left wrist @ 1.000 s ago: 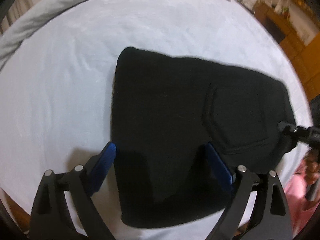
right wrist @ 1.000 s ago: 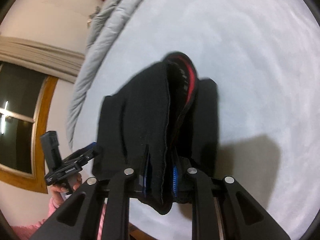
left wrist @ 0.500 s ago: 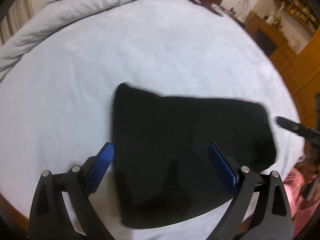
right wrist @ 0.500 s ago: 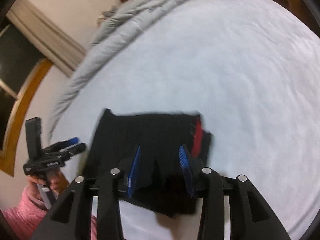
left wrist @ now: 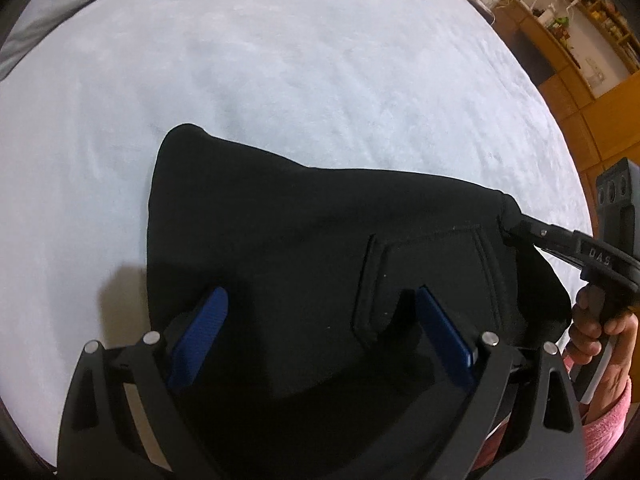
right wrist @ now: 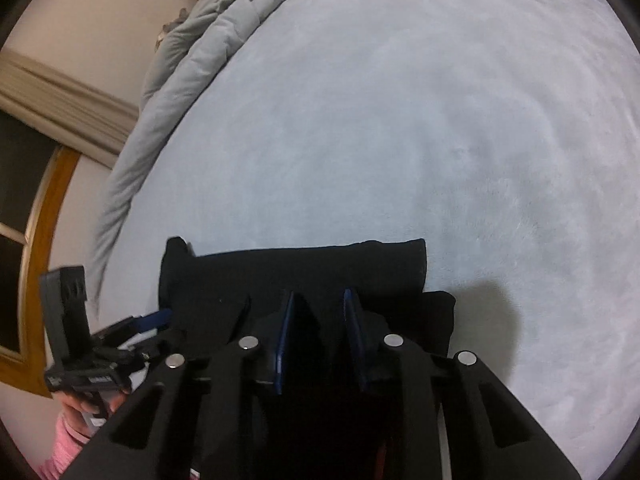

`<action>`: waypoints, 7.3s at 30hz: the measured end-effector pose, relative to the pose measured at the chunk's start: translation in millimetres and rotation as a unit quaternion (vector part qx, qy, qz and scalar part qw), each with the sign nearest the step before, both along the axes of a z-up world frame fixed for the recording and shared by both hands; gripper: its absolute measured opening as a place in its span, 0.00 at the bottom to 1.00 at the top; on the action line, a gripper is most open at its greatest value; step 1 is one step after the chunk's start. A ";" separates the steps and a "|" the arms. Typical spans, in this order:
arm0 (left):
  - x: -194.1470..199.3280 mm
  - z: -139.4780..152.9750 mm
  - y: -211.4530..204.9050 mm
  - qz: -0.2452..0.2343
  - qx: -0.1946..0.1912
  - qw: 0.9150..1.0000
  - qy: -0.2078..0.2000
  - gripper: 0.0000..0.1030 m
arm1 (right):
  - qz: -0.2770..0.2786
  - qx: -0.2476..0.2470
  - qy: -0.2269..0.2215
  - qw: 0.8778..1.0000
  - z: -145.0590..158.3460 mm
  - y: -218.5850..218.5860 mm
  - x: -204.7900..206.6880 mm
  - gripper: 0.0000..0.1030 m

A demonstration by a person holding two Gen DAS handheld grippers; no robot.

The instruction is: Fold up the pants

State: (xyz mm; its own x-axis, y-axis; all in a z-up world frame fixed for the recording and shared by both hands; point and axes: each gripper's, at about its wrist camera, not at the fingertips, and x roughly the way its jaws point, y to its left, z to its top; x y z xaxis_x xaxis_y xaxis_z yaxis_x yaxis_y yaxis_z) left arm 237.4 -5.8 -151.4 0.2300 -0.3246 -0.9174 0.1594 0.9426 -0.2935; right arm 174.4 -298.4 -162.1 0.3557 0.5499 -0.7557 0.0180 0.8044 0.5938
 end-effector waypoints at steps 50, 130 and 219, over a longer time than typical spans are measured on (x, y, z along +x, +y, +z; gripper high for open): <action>-33.1 -11.5 61.9 0.047 -0.102 0.991 0.070 0.39 | 0.026 0.115 0.042 0.992 -34.0 -37.5 -70.5 0.35; -41.1 19.2 4.9 0.075 0.071 0.991 -0.083 0.88 | -0.045 -0.235 -0.016 0.971 27.2 -7.0 -61.8 0.96; -45.2 29.3 0.0 0.061 0.089 0.990 -0.092 0.88 | -0.049 -0.242 0.004 0.969 4.8 3.3 -56.2 0.96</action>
State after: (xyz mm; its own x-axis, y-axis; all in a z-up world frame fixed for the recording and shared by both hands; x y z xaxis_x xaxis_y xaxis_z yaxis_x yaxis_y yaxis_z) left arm 192.1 -5.8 -122.1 0.4258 -0.1202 -0.8968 0.0755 0.9924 -0.0971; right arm 118.2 -295.1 -157.3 0.3820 0.0946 -0.9193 0.1105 0.9829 0.1471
